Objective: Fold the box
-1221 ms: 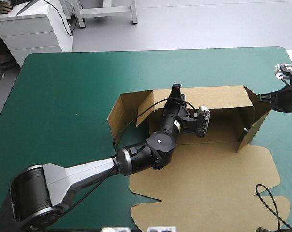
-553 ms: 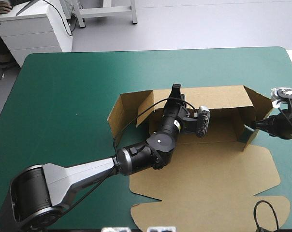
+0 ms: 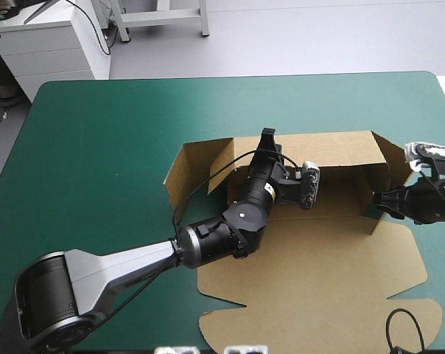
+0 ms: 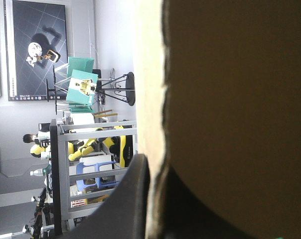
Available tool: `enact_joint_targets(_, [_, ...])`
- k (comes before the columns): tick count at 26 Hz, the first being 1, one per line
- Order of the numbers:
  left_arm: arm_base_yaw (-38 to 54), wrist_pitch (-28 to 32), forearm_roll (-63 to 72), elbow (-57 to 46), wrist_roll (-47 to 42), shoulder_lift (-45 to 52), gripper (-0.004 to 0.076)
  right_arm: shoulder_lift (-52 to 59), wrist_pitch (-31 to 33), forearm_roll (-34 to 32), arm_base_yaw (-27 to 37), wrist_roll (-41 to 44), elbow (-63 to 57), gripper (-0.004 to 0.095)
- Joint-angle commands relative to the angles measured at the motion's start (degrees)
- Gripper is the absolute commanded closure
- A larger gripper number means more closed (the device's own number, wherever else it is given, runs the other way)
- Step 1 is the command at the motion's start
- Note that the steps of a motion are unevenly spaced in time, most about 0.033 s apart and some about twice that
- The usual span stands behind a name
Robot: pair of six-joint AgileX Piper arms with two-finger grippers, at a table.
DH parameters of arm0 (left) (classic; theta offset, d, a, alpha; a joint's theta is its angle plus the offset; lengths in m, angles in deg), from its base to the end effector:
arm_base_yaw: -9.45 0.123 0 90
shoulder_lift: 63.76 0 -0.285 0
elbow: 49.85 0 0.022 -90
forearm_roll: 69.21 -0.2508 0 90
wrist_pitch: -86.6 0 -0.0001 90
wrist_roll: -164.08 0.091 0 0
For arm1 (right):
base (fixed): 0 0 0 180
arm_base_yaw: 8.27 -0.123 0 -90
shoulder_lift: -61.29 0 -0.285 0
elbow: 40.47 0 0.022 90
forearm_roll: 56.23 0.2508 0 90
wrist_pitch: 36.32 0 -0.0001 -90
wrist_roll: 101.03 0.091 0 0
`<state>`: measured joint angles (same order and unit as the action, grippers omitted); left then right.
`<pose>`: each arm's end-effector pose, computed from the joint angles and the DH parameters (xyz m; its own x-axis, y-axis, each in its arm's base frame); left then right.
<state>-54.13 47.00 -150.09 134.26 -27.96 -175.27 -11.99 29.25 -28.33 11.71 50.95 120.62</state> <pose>0.2358 -0.3457 0.3044 0.3287 0.9362 -0.1241 0.3496 0.0014 0.9369 0.2051 -0.0333 0.3337 -0.8578 0.0519 -0.5114 -0.0954 0.9615 0.2575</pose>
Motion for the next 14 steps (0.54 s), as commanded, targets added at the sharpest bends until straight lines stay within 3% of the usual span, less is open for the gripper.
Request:
enact_joint_targets(1, [-0.1,-2.1,-0.2,1.2,-1.0,2.9,0.0731,1.2,0.2,3.9,0.5,-0.2,1.4,0.0471])
enact_joint_targets(5, [-0.1,-2.1,-0.2,1.2,-1.0,2.9,0.0731,1.2,-2.4,3.2,0.5,-0.2,1.4,0.0472])
enact_joint_targets(11, [-0.1,-2.1,-0.2,1.2,-1.0,2.9,0.0731,1.1,-16.9,-2.8,0.5,4.3,1.4,0.0541])
enact_joint_targets(13, [-0.1,-2.1,-0.2,1.2,-1.0,2.9,0.0731,1.1,-20.6,-7.2,0.5,4.6,1.4,0.0704])
enact_joint_targets(14, [-0.1,-2.1,-0.2,1.2,-1.0,2.9,0.0731,1.1,-21.2,-8.5,0.5,4.6,1.4,0.0886])
